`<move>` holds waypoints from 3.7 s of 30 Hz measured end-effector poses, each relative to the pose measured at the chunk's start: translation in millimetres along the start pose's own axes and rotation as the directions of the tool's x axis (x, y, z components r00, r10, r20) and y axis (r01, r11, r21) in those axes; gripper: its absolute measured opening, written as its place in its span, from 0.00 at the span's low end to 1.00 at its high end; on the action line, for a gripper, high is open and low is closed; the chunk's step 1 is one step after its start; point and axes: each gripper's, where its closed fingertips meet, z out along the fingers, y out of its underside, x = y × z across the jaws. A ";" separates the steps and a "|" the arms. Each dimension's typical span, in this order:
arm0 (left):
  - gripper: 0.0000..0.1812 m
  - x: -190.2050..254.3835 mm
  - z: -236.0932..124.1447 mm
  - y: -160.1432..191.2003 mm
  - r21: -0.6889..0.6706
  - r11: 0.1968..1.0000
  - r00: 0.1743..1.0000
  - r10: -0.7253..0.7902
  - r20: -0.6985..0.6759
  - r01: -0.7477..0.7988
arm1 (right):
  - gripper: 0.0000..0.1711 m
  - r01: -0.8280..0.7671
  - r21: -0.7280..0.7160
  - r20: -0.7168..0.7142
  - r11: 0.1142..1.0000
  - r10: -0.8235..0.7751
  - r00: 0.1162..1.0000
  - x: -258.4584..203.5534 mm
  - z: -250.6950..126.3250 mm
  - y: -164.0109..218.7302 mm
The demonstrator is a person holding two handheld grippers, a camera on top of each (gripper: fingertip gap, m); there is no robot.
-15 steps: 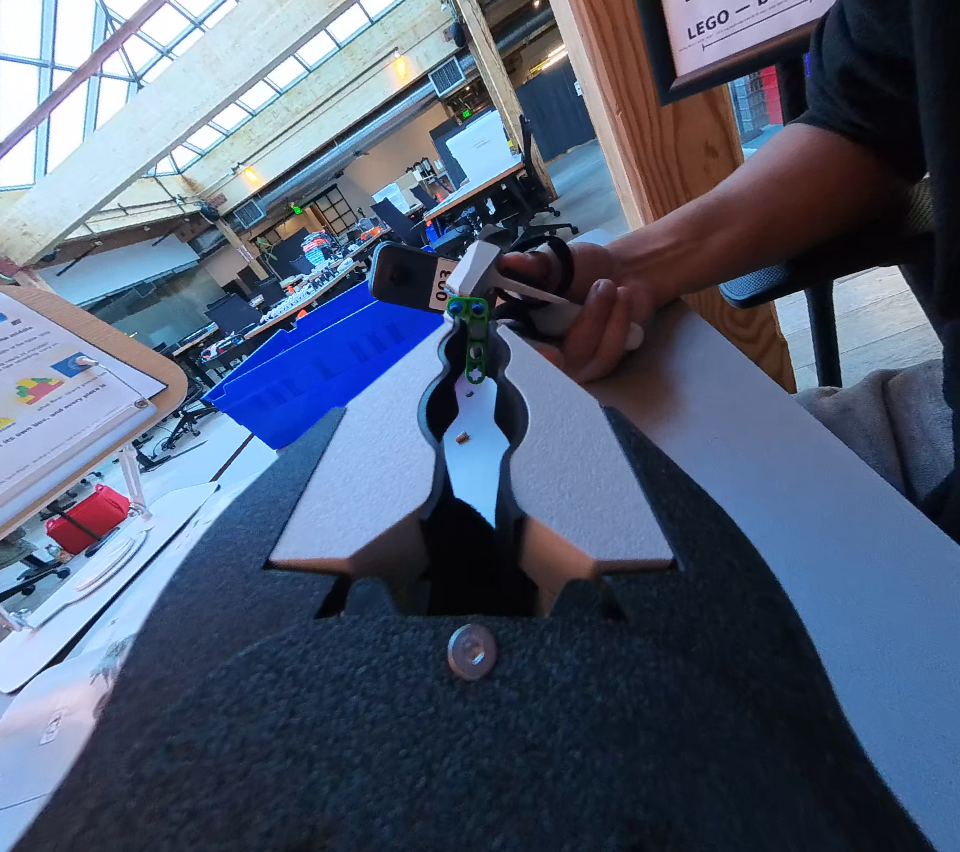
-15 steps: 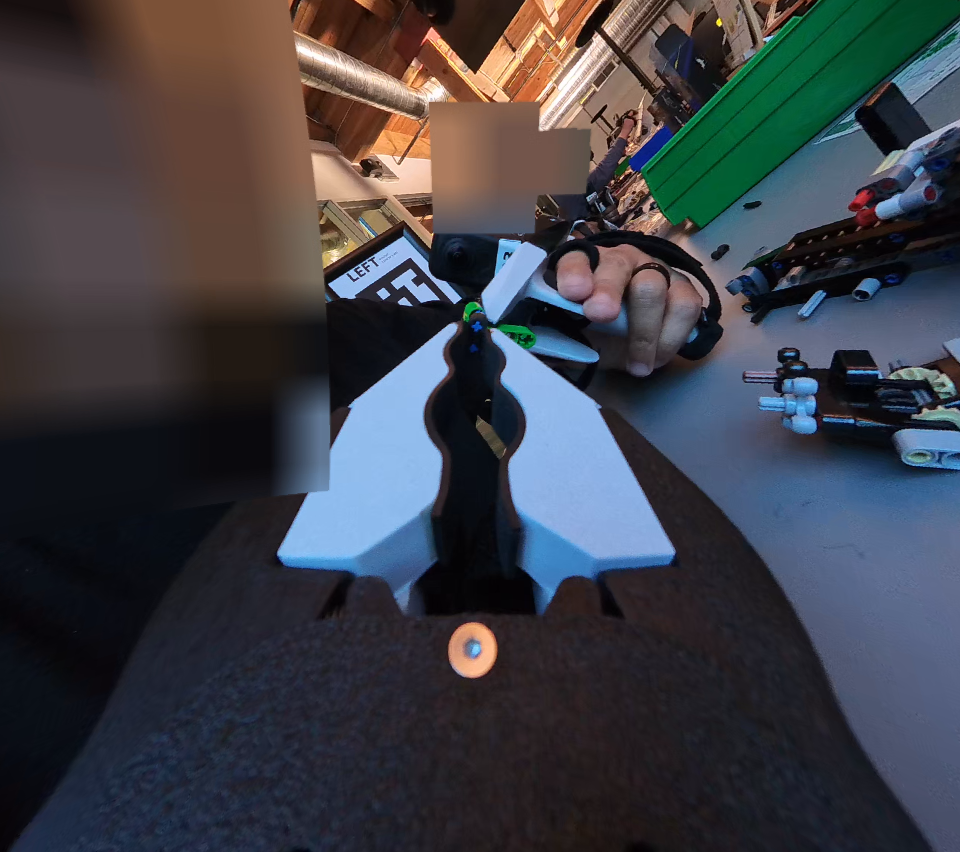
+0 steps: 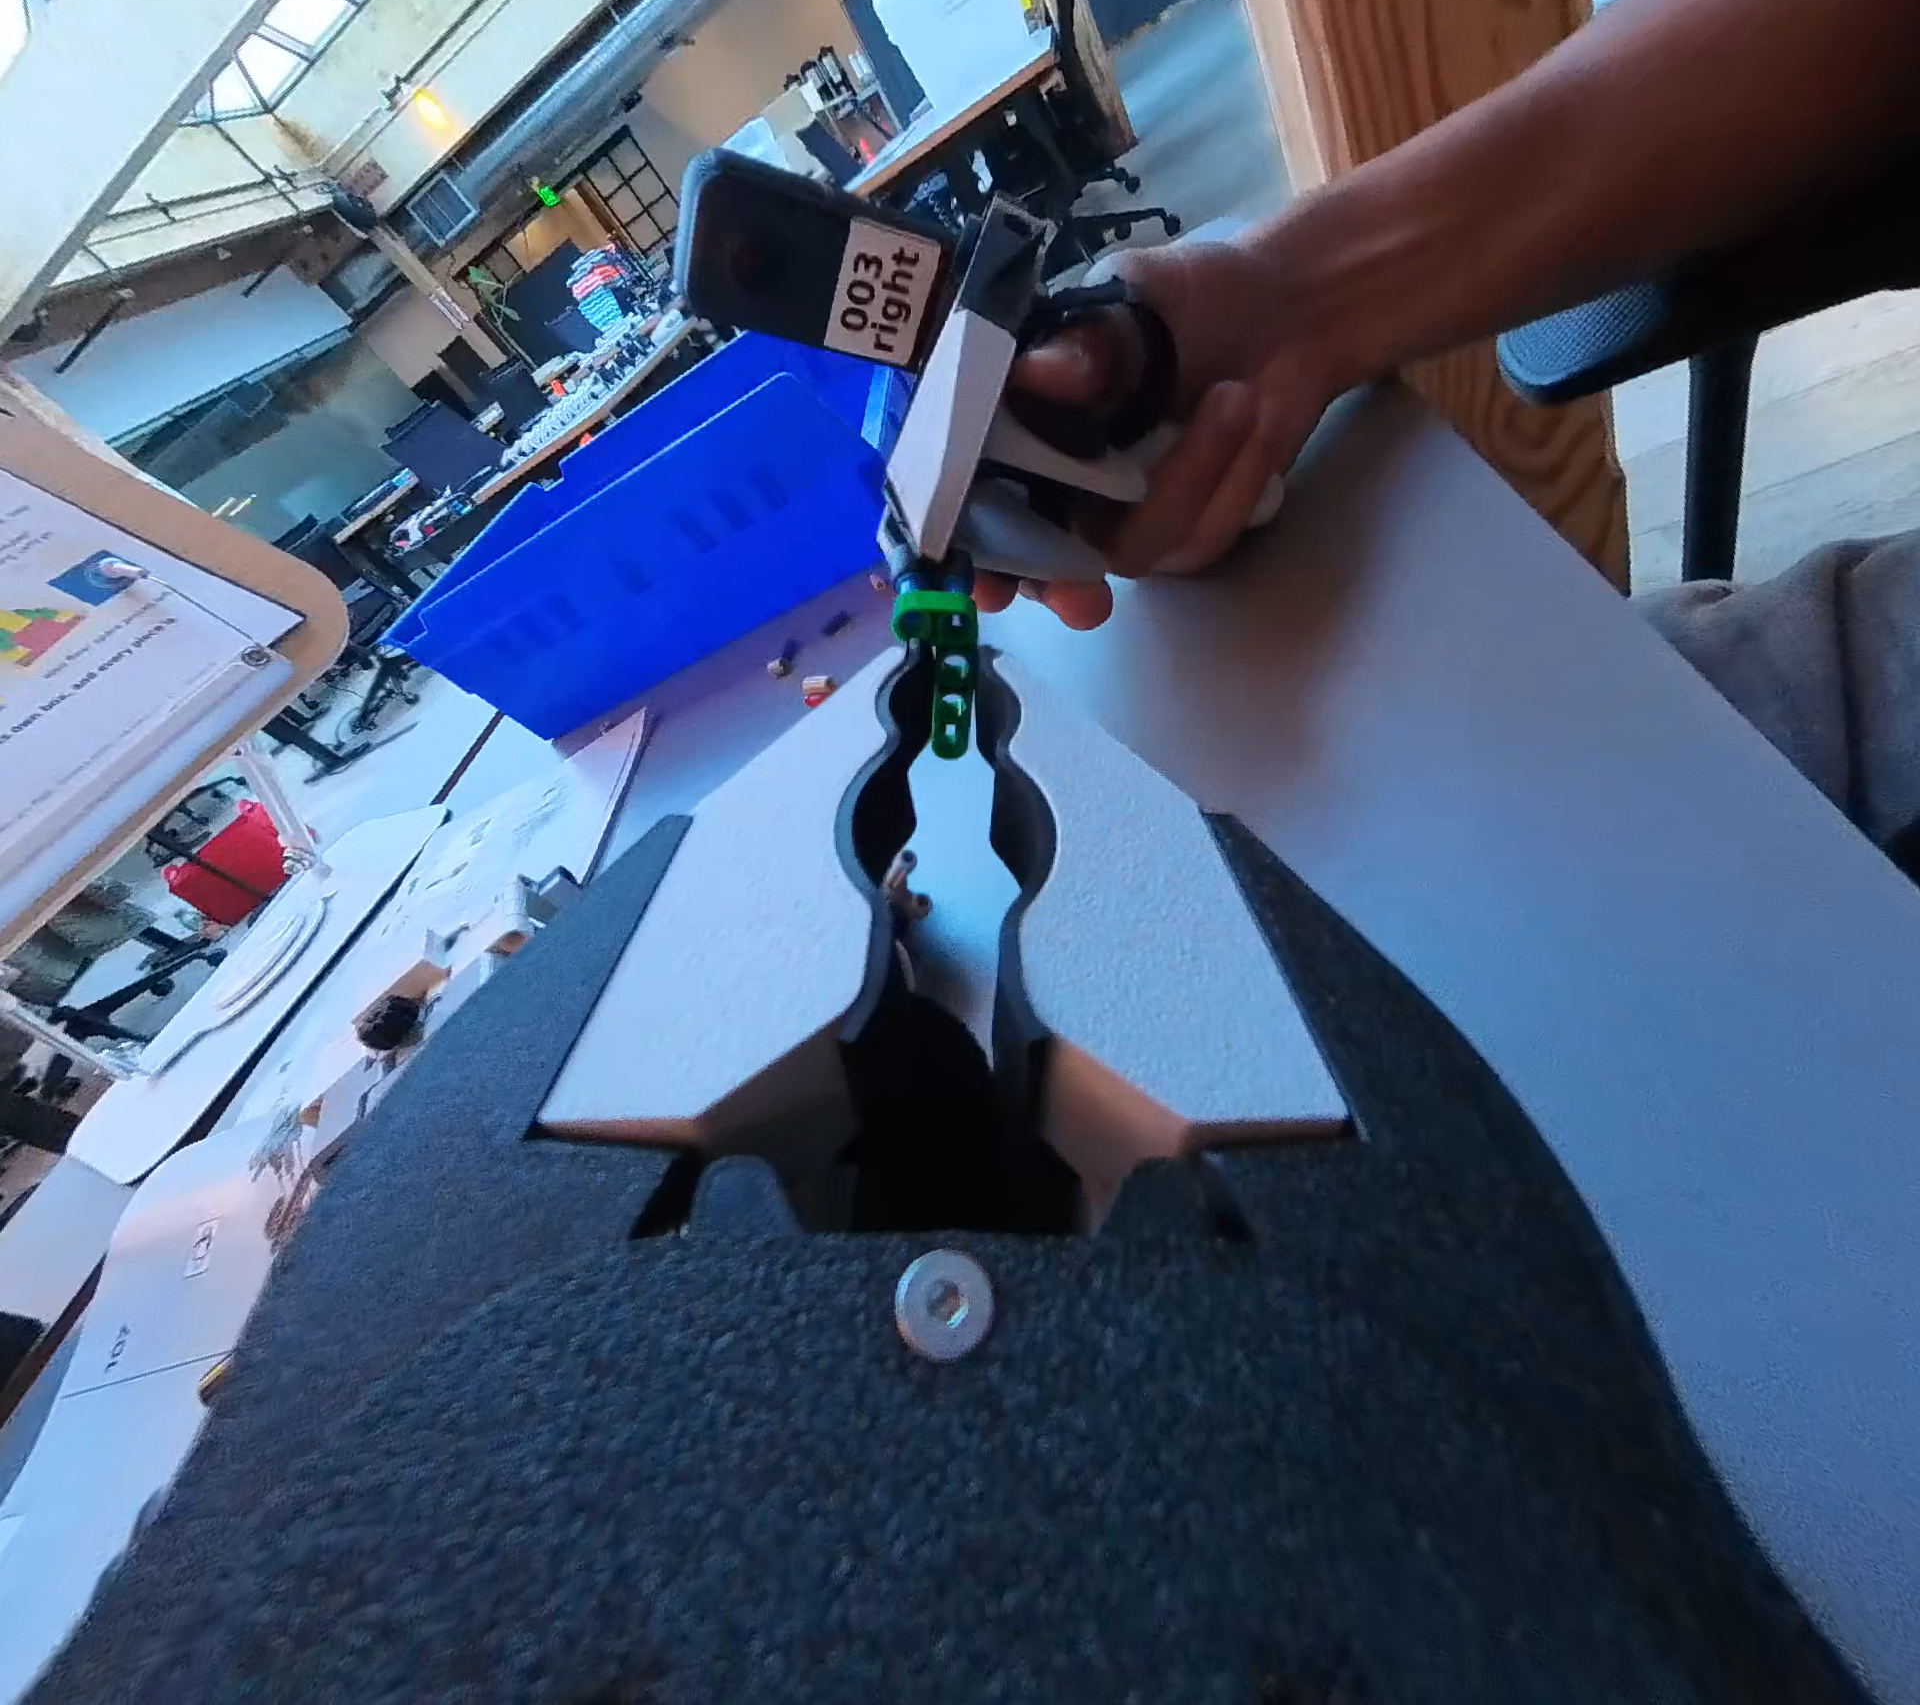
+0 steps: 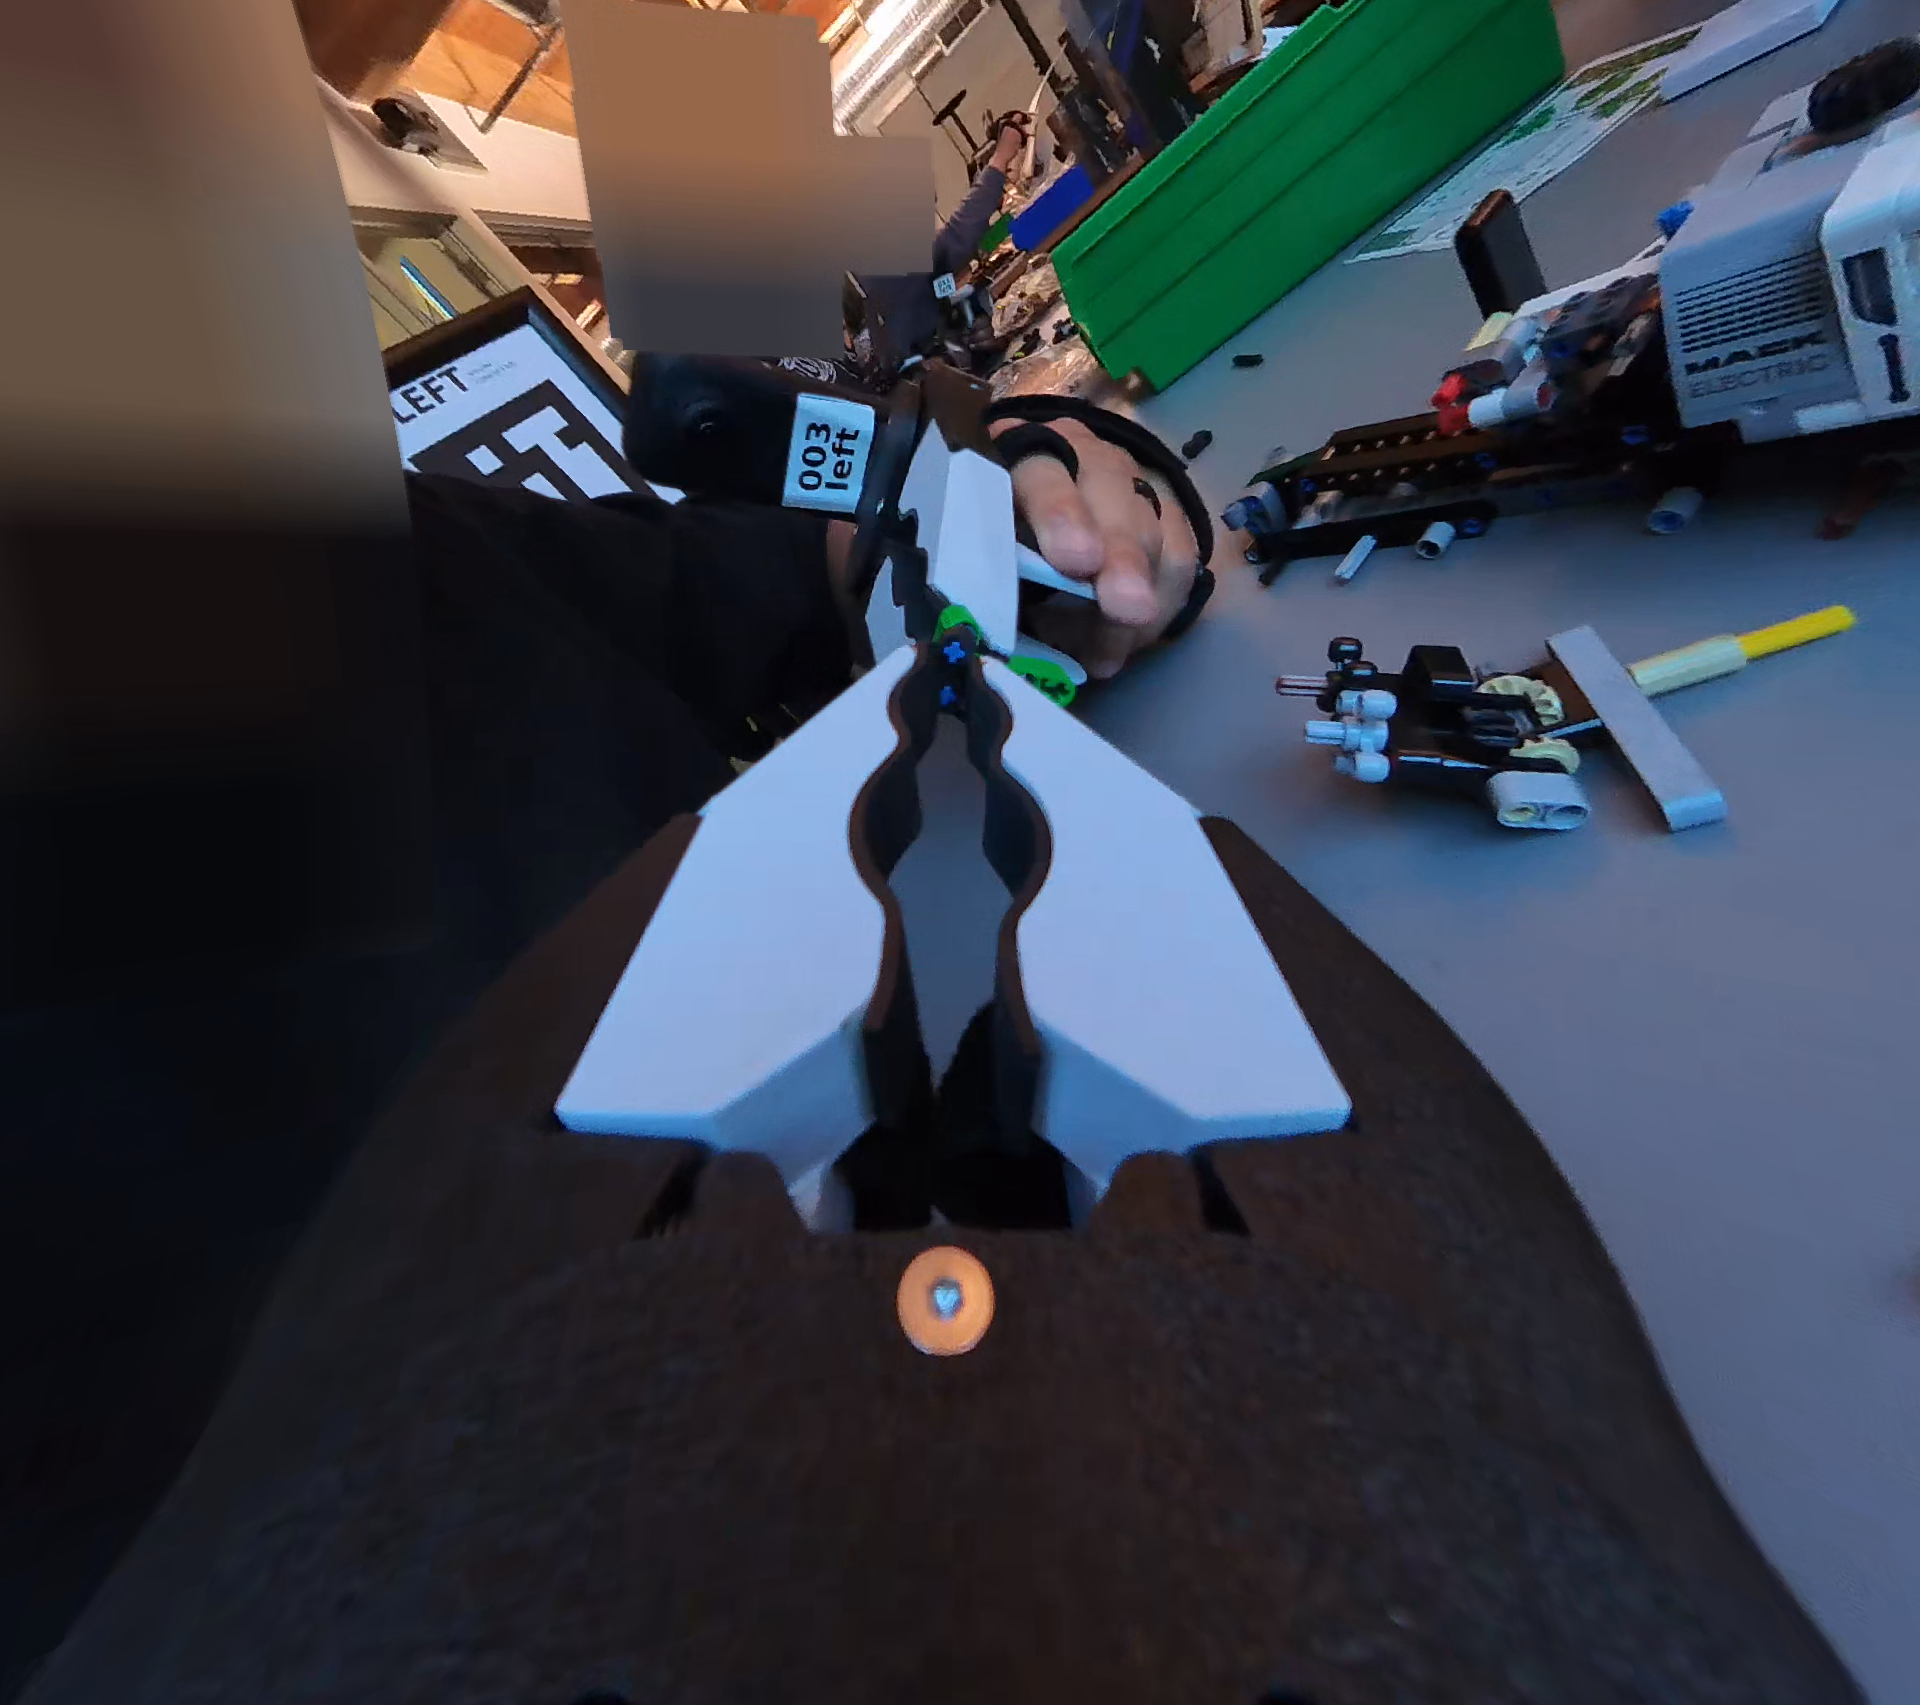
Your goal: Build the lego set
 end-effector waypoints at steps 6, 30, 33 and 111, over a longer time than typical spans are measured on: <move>0.03 -0.3 0.6 3.0 -0.011 1.000 1.000 -0.010 -0.013 0.010 | 0.02 -0.011 -0.006 -0.008 1.000 0.011 1.000 1.7 0.9 0.9; 0.03 -9.2 7.4 5.1 -0.049 0.991 0.992 -0.119 0.034 0.121 | 0.02 0.025 0.083 -0.078 0.996 -0.019 0.997 8.5 -1.3 -9.4; 0.03 -13.3 10.5 10.6 -0.089 0.985 0.987 -0.143 0.069 0.148 | 0.02 0.078 0.103 -0.157 0.992 -0.061 0.986 14.6 -3.1 -11.6; 0.03 15.2 6.5 31.9 -0.163 0.985 0.985 0.020 -0.174 -0.048 | 0.01 -0.133 -0.086 -0.185 0.987 0.115 0.976 20.2 4.1 27.0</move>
